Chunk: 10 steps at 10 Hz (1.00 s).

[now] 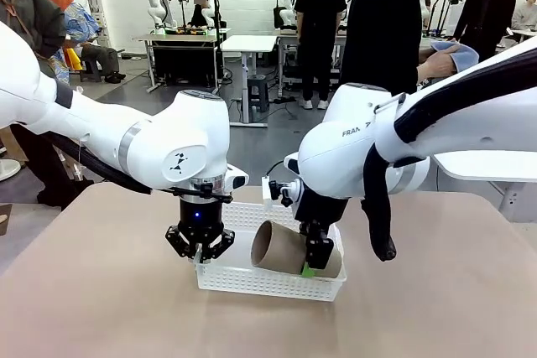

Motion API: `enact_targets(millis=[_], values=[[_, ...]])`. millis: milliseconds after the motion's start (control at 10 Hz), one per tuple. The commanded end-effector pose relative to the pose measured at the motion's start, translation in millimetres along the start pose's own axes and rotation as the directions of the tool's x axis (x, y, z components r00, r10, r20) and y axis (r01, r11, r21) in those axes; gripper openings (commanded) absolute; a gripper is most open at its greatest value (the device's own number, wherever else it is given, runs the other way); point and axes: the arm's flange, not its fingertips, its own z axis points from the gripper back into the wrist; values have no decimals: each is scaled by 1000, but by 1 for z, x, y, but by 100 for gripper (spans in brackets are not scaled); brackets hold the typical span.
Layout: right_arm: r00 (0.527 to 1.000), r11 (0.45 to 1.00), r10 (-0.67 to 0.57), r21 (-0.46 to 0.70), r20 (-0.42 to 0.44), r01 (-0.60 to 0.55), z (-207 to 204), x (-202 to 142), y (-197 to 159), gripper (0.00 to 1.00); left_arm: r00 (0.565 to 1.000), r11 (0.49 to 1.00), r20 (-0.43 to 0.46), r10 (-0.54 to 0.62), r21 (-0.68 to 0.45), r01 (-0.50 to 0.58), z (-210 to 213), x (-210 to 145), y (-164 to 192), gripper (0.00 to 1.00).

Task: Clean and organize the cups into the basket.
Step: Pick up the Organizing basket and move it to the center of the table, then pick up the Reusable plastic cup from the right side of the table and place it inside the Organizing basket.

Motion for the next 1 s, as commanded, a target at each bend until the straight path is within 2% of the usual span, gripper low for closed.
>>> enact_targets(millis=[0, 200, 300, 400, 900], values=[[998, 998, -58, 18, -35, 59, -17, 7, -15, 82, 1000, 1000, -1, -1, 3, 1, -1, 1, 0, 0], [996, 995, -86, 43, -31, 87, -30, 8, -25, 82, 1000, 1000, -1, -1, 3, 1, -1, 1, 0, 0], [995, 994, -91, 56, -30, 93, -33, 8, -28, 94, 1000, 1000, -1, -1, 3, 1, -1, 1, 0, 0], [995, 994, -93, 59, -27, 94, -34, 8, -28, 100, 1000, 1000, -1, -1, 3, 1, -1, 1, 0, 0], [996, 994, -91, 52, -6, 91, -35, 7, -27, 100, 1000, 1000, -1, -1, 3, 1, -1, 1, 0, 0]])
